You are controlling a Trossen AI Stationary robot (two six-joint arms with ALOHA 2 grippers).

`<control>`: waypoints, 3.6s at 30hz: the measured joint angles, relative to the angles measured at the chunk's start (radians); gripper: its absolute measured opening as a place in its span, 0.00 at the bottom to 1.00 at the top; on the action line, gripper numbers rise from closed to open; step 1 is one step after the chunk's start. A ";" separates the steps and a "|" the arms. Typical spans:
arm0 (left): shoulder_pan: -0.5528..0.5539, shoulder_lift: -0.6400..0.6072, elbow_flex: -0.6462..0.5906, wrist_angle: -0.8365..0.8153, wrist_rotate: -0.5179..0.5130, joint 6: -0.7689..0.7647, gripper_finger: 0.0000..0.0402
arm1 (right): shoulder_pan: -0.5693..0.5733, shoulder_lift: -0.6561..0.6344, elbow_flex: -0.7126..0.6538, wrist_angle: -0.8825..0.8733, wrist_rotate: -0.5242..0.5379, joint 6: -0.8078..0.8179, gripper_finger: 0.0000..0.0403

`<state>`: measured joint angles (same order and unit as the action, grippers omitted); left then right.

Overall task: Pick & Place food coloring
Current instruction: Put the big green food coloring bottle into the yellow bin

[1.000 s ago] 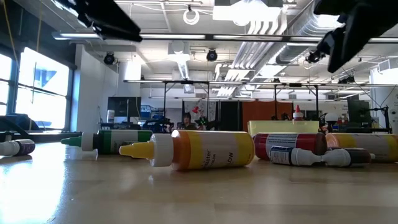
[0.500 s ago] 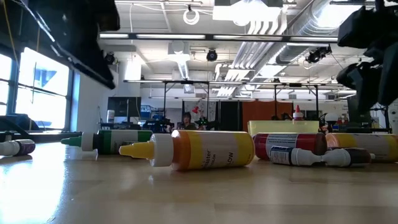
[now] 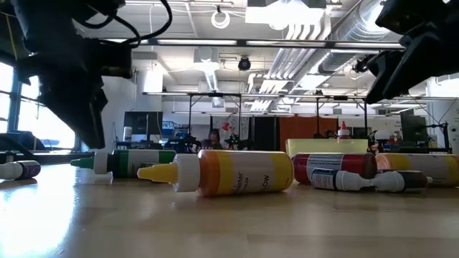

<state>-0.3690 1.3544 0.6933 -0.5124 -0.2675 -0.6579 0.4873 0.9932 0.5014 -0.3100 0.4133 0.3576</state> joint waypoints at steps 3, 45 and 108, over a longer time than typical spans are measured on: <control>-0.022 0.033 0.000 0.032 0.015 0.000 0.50 | 0.000 0.000 0.000 0.005 0.001 0.000 0.49; -0.037 0.174 0.024 0.191 -0.056 0.178 0.30 | -0.003 0.000 0.000 0.126 0.089 -0.002 0.49; 0.213 0.237 0.480 0.163 -0.083 1.003 0.31 | -0.317 0.447 0.000 1.201 -0.040 -0.380 0.49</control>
<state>-0.1562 1.5913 1.1732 -0.3492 -0.3500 0.3454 0.1698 1.4399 0.5018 0.8907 0.3733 -0.0227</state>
